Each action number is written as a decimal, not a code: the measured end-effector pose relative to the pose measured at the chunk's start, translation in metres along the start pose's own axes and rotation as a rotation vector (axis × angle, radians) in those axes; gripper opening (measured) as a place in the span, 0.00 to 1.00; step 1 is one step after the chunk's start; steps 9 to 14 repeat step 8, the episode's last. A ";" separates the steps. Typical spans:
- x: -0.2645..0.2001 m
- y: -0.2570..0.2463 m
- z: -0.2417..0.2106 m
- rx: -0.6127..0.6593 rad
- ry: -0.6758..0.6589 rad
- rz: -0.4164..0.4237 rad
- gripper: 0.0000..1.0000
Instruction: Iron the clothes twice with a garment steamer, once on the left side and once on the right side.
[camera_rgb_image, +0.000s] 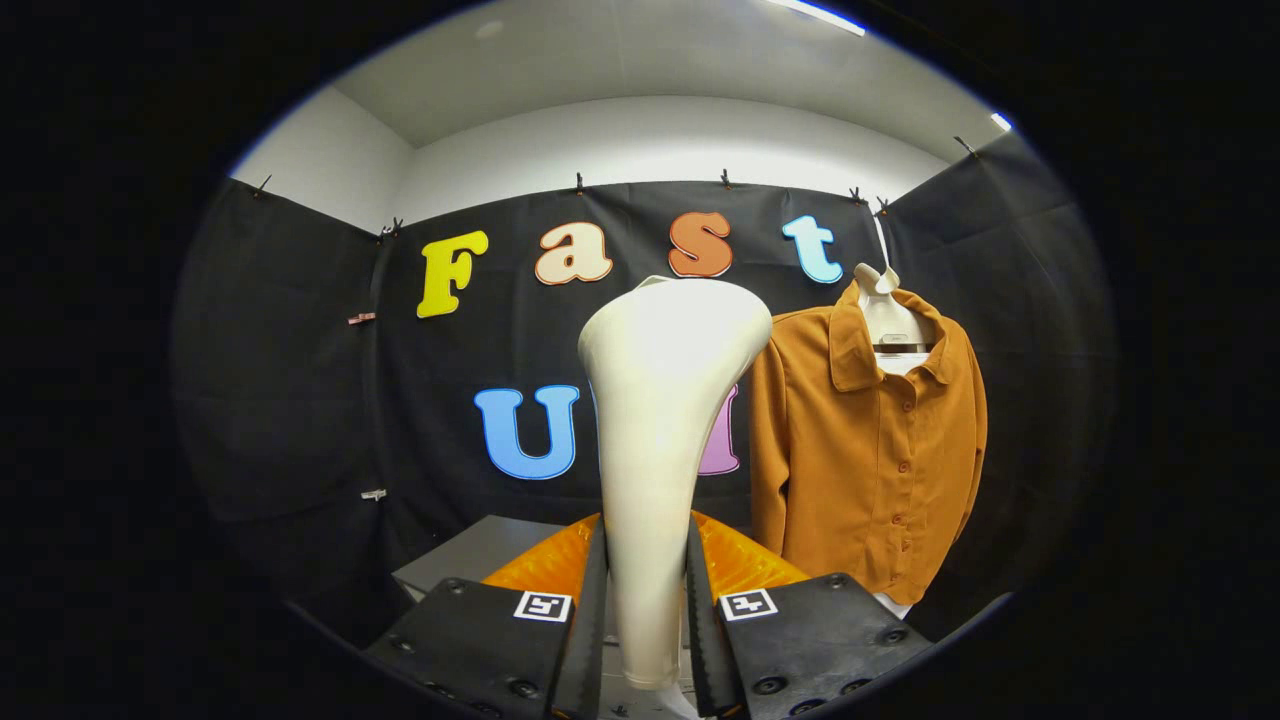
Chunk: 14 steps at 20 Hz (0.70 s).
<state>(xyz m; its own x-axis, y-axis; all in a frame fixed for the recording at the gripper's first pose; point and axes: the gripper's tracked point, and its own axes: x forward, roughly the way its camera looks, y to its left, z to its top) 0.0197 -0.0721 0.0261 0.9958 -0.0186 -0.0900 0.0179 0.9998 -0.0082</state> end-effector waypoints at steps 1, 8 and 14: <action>0.000 0.000 0.000 -0.001 -0.001 0.001 0.39; 0.000 -0.001 -0.003 -0.005 0.007 0.004 0.39; 0.000 -0.001 -0.003 -0.005 0.007 0.004 0.39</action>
